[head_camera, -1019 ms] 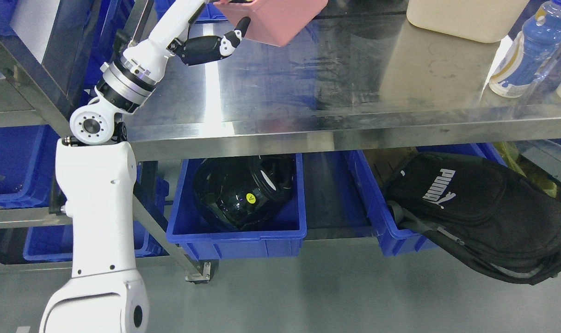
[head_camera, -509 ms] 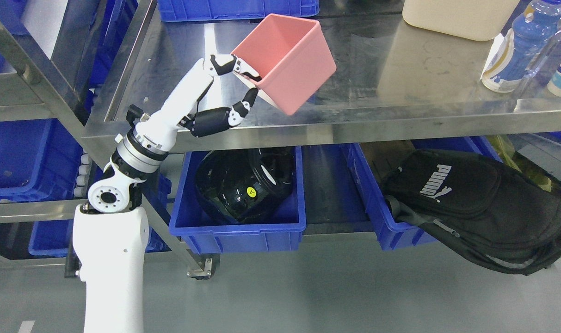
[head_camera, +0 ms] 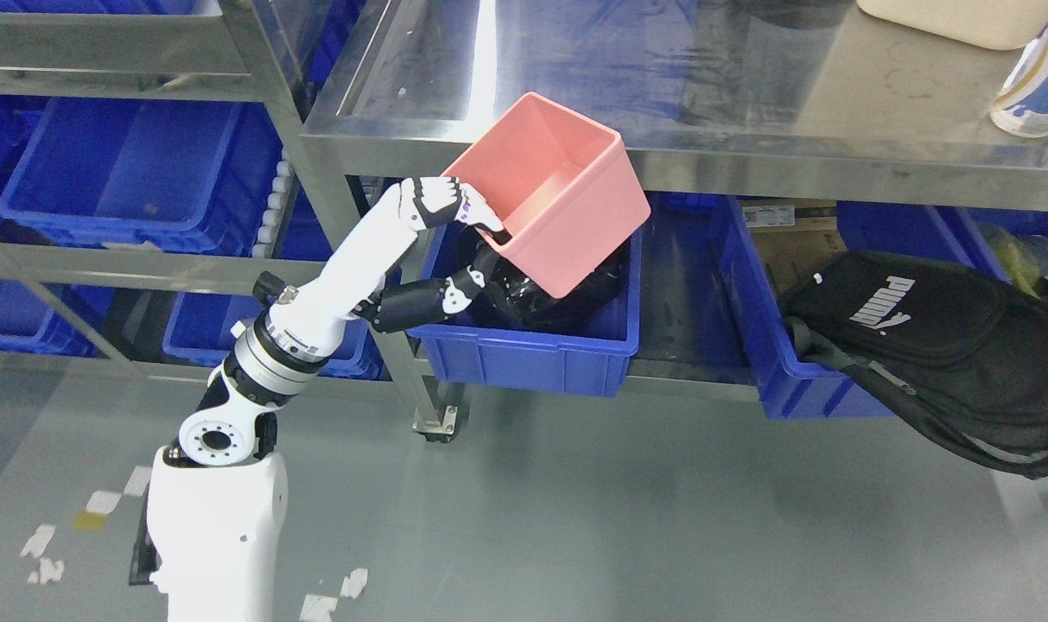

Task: Place storage box into left shelf container
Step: 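Hold the pink box aloft in the left hand while turning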

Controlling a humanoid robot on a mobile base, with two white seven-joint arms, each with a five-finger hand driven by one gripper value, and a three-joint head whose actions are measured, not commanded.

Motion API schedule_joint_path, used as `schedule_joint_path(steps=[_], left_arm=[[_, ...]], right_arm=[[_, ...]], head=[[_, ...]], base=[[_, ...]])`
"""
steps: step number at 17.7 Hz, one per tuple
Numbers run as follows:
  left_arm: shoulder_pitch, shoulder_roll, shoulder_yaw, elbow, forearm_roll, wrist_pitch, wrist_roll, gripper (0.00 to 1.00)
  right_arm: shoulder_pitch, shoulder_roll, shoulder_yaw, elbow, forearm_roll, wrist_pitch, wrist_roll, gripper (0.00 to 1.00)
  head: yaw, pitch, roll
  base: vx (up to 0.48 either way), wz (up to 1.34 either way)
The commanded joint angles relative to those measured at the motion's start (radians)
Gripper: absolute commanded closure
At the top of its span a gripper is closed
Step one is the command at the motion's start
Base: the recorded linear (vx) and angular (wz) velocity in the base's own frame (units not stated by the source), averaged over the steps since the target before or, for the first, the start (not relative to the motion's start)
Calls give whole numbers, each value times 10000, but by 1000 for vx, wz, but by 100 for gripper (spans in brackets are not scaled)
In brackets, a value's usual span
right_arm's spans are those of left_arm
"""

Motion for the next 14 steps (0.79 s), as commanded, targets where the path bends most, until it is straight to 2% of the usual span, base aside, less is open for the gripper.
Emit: schedule_joint_path(steps=[1, 6, 14], left_arm=[[628, 170, 35, -736, 24, 71, -36, 99], [781, 170, 35, -736, 24, 102, -36, 99], [812, 170, 218, -720, 24, 102, -21, 98]], right_arm=[[76, -175, 0, -175, -31, -8, 10, 0], [76, -175, 0, -175, -31, -8, 10, 0], [76, -175, 0, -175, -31, -8, 10, 0]], head=[[0, 0, 0], [0, 0, 0], [0, 1, 0]], base=[[-183, 358], [-124, 484], [-68, 921]])
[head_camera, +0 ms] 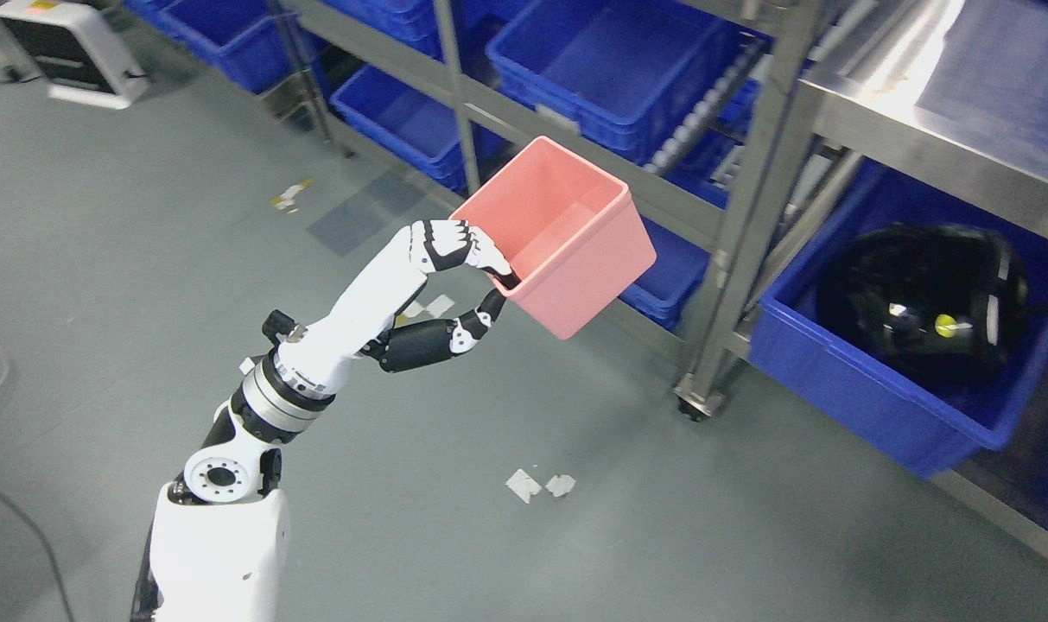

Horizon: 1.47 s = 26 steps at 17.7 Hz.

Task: Place storage box into left shelf container
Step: 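Hold the pink box aloft in the left hand while turning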

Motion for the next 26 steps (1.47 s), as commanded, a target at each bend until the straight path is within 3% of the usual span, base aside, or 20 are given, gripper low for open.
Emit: schedule_joint_path(steps=[1, 13, 26], left_arm=[[80, 174, 308, -147, 1, 1, 29, 98], [295, 174, 446, -146, 47, 1, 29, 98], [341, 174, 339, -131, 47, 1, 59, 97]], right_arm=[[77, -175, 0, -175, -31, -8, 22, 0], [77, -175, 0, -175, -31, -8, 22, 0], [77, -175, 0, -175, -31, -8, 22, 0]], head=[[0, 0, 0], [0, 4, 0], [0, 4, 0]], base=[[26, 1023], [169, 818], [340, 127]])
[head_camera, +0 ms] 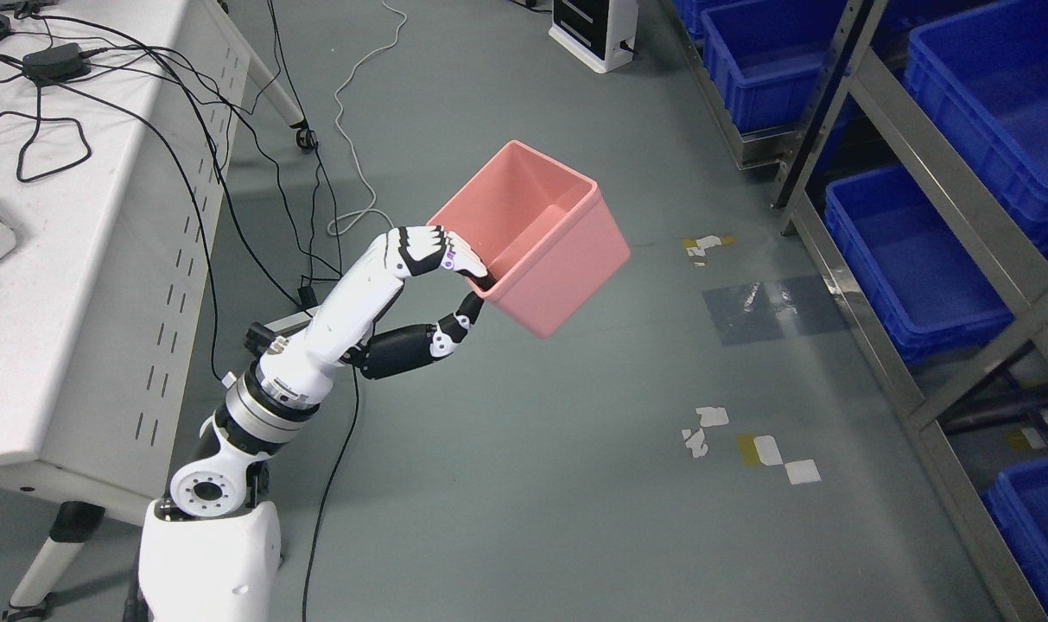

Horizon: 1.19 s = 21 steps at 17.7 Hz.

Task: Place storage box into left shelf container
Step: 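Hold the pink box aloft in the left hand while turning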

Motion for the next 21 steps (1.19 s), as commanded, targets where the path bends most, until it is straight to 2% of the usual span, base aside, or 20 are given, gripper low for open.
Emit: schedule_joint_path(steps=[1, 21], left_arm=[[28, 175, -30, -1, 1, -1, 20, 97], [181, 175, -46, 14, 16, -1, 20, 97]], right_arm=[[77, -175, 0, -174, -31, -8, -6, 0], [77, -175, 0, -174, -31, -8, -6, 0]], head=[[0, 0, 0], [0, 0, 0]], base=[[320, 148], [351, 218]])
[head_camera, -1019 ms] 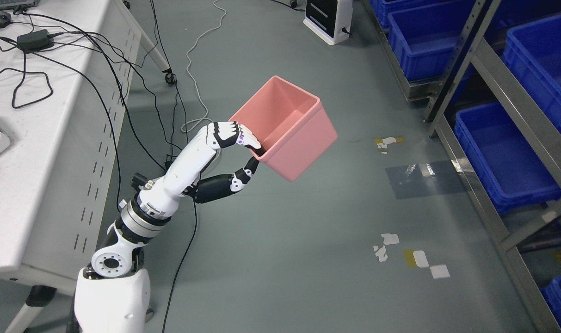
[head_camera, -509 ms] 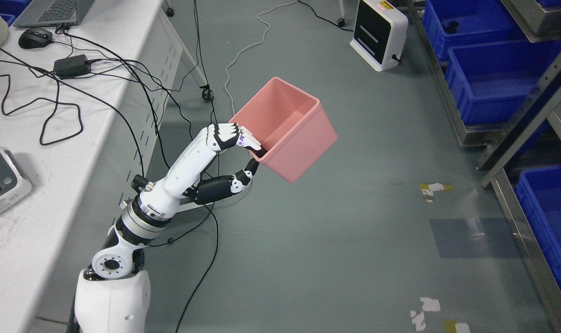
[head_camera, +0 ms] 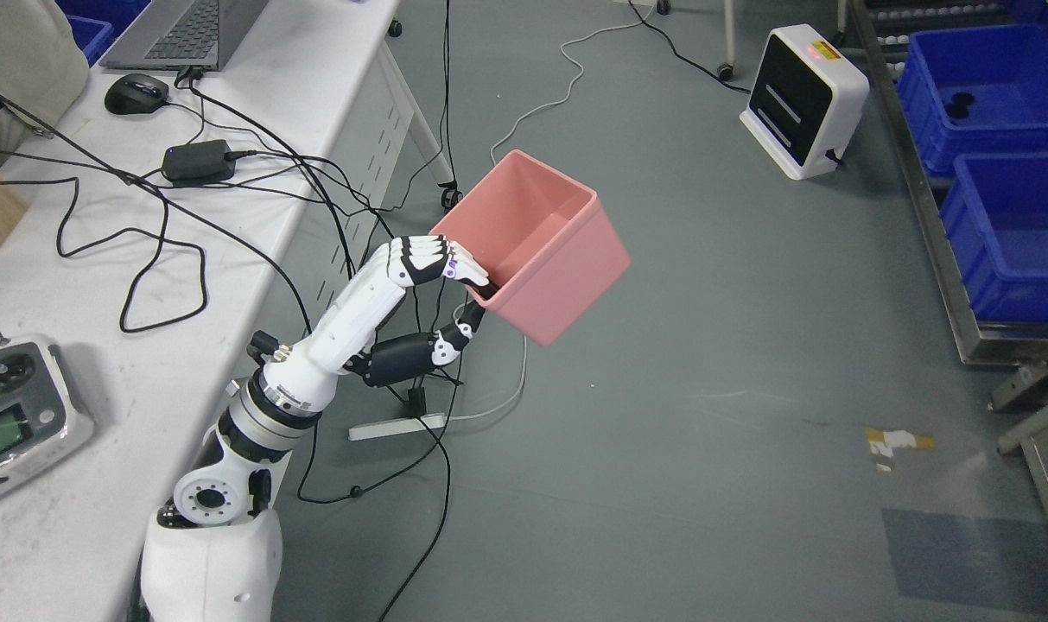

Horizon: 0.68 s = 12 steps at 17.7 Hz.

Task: Place storage box into left shelf container
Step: 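Hold the pink box aloft in the left hand while turning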

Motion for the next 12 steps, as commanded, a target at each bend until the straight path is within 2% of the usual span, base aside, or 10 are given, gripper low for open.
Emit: schedule_joint_path(steps=[1, 7, 12], left_arm=[[24, 175, -8, 14, 10, -2, -6, 97], [24, 175, 7, 14, 25, -2, -6, 97], [115, 175, -115, 14, 25, -2, -6, 97]], right_arm=[[76, -175, 0, -175, -31, -8, -8, 0], [76, -175, 0, -175, -31, -8, -8, 0], [76, -175, 0, -175, -31, -8, -8, 0]], head=[[0, 0, 0], [0, 0, 0], [0, 0, 0]], base=[[303, 223], [361, 67], [368, -346]])
